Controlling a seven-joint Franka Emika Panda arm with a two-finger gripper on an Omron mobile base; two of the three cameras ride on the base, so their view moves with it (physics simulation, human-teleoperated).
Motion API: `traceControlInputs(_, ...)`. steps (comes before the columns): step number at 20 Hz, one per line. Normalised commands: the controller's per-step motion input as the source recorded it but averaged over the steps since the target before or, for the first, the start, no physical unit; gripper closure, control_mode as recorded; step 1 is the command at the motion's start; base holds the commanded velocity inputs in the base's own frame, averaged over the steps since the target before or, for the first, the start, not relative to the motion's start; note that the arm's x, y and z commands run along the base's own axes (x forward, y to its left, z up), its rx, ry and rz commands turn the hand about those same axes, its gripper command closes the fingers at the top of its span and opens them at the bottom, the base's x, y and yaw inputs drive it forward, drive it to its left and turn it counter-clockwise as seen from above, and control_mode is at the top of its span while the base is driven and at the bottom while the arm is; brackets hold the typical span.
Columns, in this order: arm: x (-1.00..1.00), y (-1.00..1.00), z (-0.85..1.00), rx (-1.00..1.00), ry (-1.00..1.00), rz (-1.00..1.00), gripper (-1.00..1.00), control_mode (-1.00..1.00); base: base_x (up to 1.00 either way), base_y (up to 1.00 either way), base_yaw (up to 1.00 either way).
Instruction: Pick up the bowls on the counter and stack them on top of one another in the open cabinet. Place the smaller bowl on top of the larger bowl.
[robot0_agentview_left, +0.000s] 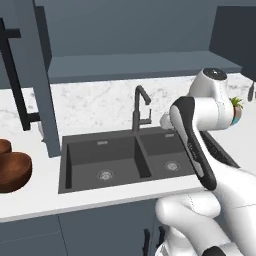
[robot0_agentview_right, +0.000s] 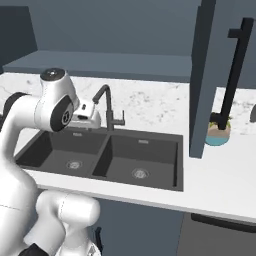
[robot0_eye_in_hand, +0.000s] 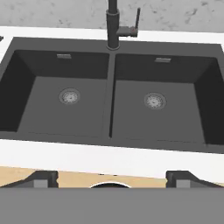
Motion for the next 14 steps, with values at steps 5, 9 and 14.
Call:
traceControlInputs(5,0.0,0.0,0.0,0.0,0.0,0.0,-1.0,1.0,-0.81,0.34,0.04)
traceControlInputs(9,0.0,0.0,0.0,0.0,0.0,0.0,-1.0,1.0,-0.49,0.74,0.07)
traceControlInputs(14,0.0,0.0,0.0,0.0,0.0,0.0,-1.0,1.0,-0.41,0.88,0.04)
